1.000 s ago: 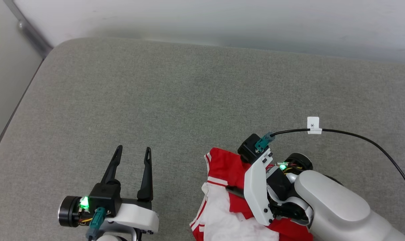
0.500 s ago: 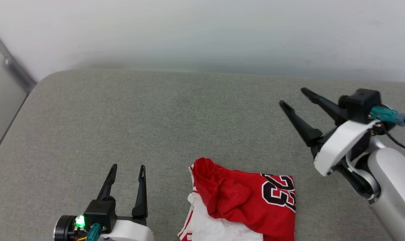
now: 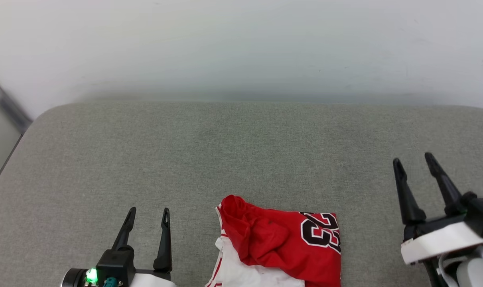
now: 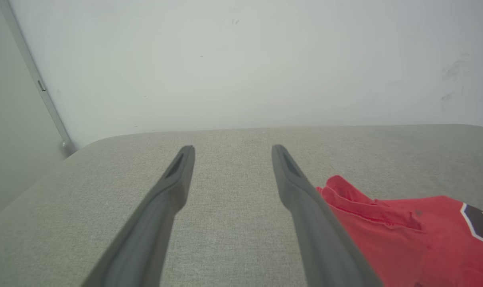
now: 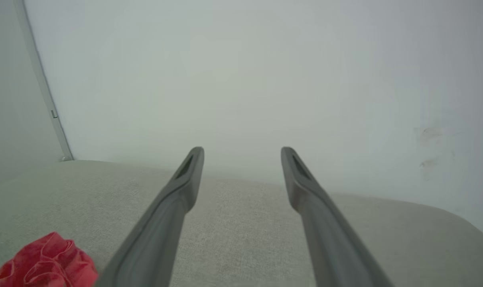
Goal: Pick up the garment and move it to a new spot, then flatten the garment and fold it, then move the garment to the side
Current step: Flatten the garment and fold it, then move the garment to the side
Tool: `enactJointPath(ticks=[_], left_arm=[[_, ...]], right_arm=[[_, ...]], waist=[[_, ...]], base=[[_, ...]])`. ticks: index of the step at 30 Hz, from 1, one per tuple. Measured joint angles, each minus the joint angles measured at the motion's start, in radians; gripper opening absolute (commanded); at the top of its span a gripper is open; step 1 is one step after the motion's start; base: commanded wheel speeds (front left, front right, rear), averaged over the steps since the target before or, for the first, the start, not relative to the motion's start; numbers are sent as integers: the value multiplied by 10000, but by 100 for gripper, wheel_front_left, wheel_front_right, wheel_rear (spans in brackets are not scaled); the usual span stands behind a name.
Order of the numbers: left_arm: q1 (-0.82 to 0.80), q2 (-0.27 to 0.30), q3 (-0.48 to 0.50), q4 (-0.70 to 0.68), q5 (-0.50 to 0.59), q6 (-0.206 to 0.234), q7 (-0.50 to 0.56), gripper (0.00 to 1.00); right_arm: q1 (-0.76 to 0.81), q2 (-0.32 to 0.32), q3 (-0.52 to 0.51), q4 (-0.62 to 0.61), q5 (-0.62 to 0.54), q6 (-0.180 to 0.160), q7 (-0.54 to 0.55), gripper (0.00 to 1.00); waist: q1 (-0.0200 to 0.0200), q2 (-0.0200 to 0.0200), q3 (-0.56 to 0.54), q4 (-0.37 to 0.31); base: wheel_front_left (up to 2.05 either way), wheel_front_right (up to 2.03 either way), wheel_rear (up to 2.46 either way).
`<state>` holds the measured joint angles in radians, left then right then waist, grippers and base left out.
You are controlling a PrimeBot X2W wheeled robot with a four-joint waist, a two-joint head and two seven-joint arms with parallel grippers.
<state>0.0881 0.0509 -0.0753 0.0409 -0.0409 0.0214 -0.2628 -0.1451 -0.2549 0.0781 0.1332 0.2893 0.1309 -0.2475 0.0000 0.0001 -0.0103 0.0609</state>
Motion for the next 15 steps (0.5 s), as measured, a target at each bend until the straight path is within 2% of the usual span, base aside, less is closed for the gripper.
enactJointPath(ticks=[8,15], left_arm=[[94,0,42,-58,13,-56,0,100],[133,-2,63,-82,13,-86,0,100]], right_arm=[[1731,1221,-807,-558,-690,0,-132,100],[2211,1609,-1057,-763,-886,0,-151,100]], waist=[[0,0,-42,58],[-1,0,-77,78]], base=[[0,0,0],[0,0,0]])
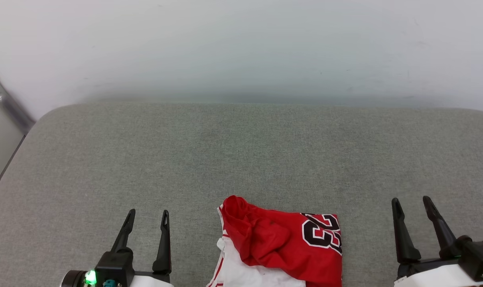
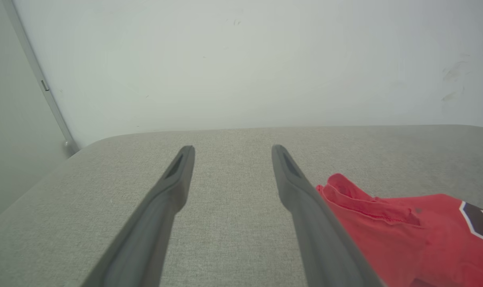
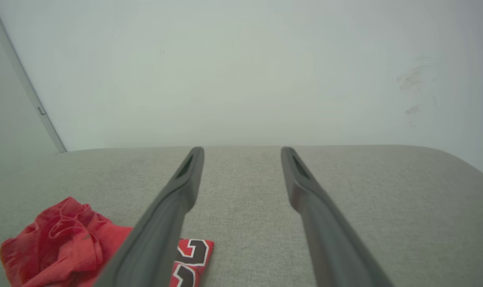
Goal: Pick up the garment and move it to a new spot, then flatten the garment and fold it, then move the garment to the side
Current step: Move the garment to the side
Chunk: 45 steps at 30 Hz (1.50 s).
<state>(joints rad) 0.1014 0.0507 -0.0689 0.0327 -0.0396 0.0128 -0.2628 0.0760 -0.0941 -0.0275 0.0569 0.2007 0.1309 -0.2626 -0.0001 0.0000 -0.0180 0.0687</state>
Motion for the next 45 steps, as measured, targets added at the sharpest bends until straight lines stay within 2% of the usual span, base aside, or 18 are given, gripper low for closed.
enactJointPath(ticks=[7,11,14,19,23,27,31,34,38,45], left_arm=[[23,2,4,-10,0,-8,0,100],[23,2,-15,-17,-2,-8,0,100],[19,0,-44,-6,-13,-10,0,100],[9,0,-86,0,-75,-8,0,100],[-32,0,-119,-8,-94,4,0,100],[-88,0,-165,-13,-142,50,0,100],[-263,0,-242,-23,-178,52,0,100],[-402,0,-309,-44,-209,56,0,100],[-646,-2,-453,-86,-253,92,-2,100],[-1026,0,-606,-123,-278,94,-2,100]], right_arm=[[-246,13,-426,-506,-104,0,-2,100],[-1328,-619,-437,-832,-102,0,130,100],[-2240,-1327,4,-986,142,0,920,100],[-3484,-2658,1373,-1212,1373,0,3699,100],[-4102,-3536,2406,-1185,3003,0,6502,100],[-4236,-4125,3083,-999,4765,0,9214,100],[-4126,-4230,3212,-600,6293,0,11250,100],[-3928,-4301,3195,-341,6788,0,11998,100],[-3658,-4132,3185,77,7158,0,12406,100],[-3410,-3582,3333,771,7392,-2,12331,100]], waist=[[0,0,3,-6],[1,0,30,-32],[1,0,60,-15],[1,0,153,31],[1,0,282,57],[1,0,423,96],[1,0,618,180],[1,0,821,280],[1,0,1161,454],[1,0,1813,820]], base=[[0,0,0],[0,0,0],[0,0,0],[0,0,0],[0,0,0],[0,0,0],[0,0,0],[0,0,0],[0,0,0],[0,0,0]])
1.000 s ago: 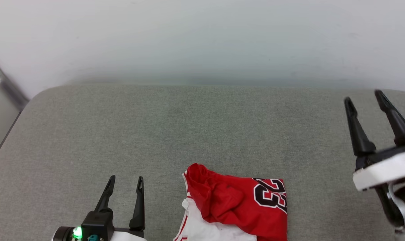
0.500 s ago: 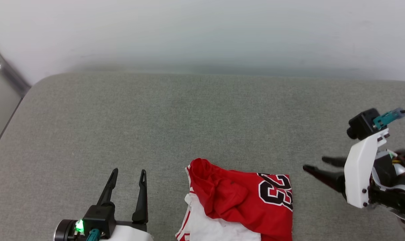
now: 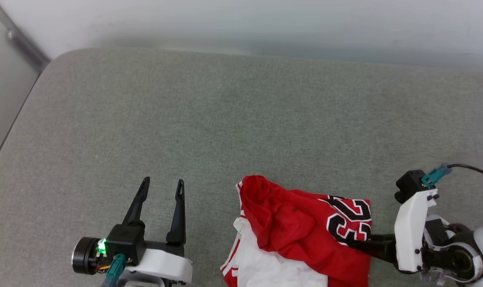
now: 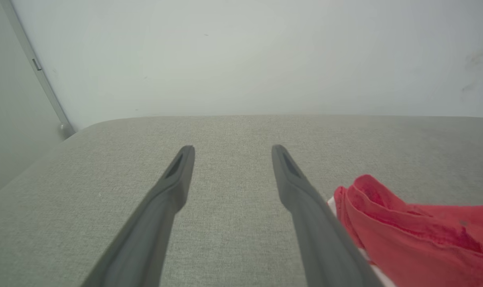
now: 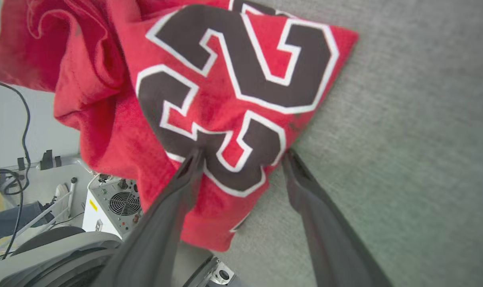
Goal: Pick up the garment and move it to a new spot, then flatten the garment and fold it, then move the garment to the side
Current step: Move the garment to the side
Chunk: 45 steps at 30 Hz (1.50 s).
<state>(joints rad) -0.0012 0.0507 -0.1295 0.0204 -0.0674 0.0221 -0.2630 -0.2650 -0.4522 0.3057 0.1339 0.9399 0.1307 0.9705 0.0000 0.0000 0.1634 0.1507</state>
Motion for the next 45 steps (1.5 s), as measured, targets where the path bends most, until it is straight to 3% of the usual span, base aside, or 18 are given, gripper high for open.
enactJointPath(ticks=[6,12,13,14,21,28,36,45], left_arm=[[-325,0,-165,4,-63,42,0,100],[-499,0,-230,35,-75,46,2,100],[-513,0,-238,36,-77,48,2,100],[-520,0,-232,42,-77,56,0,100],[-489,-4,-217,119,-94,132,2,100],[-118,0,-155,134,-119,171,2,100],[283,0,2,2,-184,228,0,100],[10,-2,222,-226,-104,150,0,100]], right_arm=[[21,497,253,654,128,4,-378,100],[-37,593,692,1070,102,12,-849,100],[-80,552,805,1093,75,13,-934,53],[-114,529,894,1129,63,13,-1047,0],[-466,268,1496,997,221,12,-1929,0],[-1318,-727,2125,-196,242,2,-2568,0],[-1883,-2284,2577,-1415,180,2,-2385,0],[-2487,-3586,2504,-1501,-583,2,-2506,0]], waist=[[0,0,472,280],[0,0,691,412],[0,0,697,418],[0,0,695,416],[0,0,412,304],[0,0,-203,-15],[0,0,-556,-961],[0,0,-25,-2278]], base=[[0,0,0],[0,0,0],[0,0,0],[0,0,0],[0,0,0],[0,0,0],[0,0,0],[0,0,0]])
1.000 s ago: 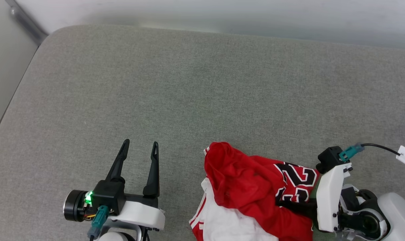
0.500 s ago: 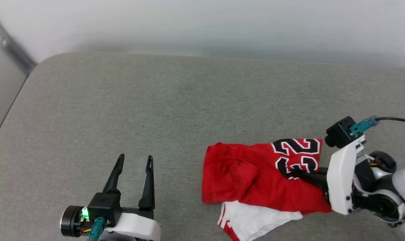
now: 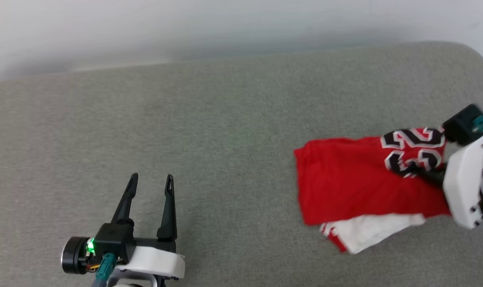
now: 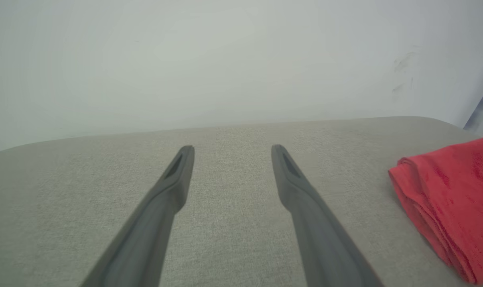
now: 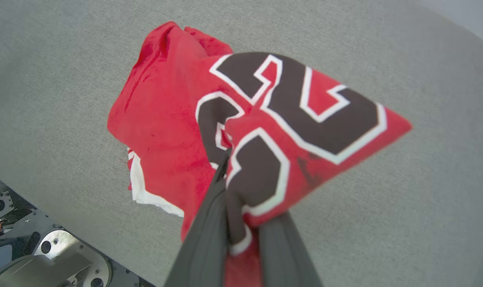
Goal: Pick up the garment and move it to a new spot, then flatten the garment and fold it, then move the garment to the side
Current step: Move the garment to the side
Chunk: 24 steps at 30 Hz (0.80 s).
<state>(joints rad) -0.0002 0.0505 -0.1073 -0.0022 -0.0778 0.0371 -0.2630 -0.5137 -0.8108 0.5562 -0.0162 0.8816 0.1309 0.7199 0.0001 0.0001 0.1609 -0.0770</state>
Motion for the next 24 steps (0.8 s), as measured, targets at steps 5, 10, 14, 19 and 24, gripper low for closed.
enactJointPath(ticks=[5,10,14,19,24], left_arm=[[-383,21,127,-201,293,-201,0,100],[-890,79,192,-322,447,-343,0,100],[-1237,127,236,-426,500,-441,0,100],[-1533,157,247,-548,566,-529,2,100],[-1727,197,272,-686,575,-602,2,100]], right_arm=[[-573,-648,-309,798,-727,2,-499,0],[-1149,-1131,-767,2096,-1325,2,-947,0],[-1581,-1260,-1195,3290,-1789,2,-1139,0],[-2163,-1292,-1843,4646,-2506,4,-1505,0],[-2659,-851,-2738,5843,-3170,2,-1868,0]], waist=[[0,0,794,-514],[0,0,1665,-853],[1,0,2313,-985],[0,0,3007,-997],[0,0,3523,-879]], base=[[0,0,0],[0,0,0],[0,0,0],[0,0,0],[0,0,0]])
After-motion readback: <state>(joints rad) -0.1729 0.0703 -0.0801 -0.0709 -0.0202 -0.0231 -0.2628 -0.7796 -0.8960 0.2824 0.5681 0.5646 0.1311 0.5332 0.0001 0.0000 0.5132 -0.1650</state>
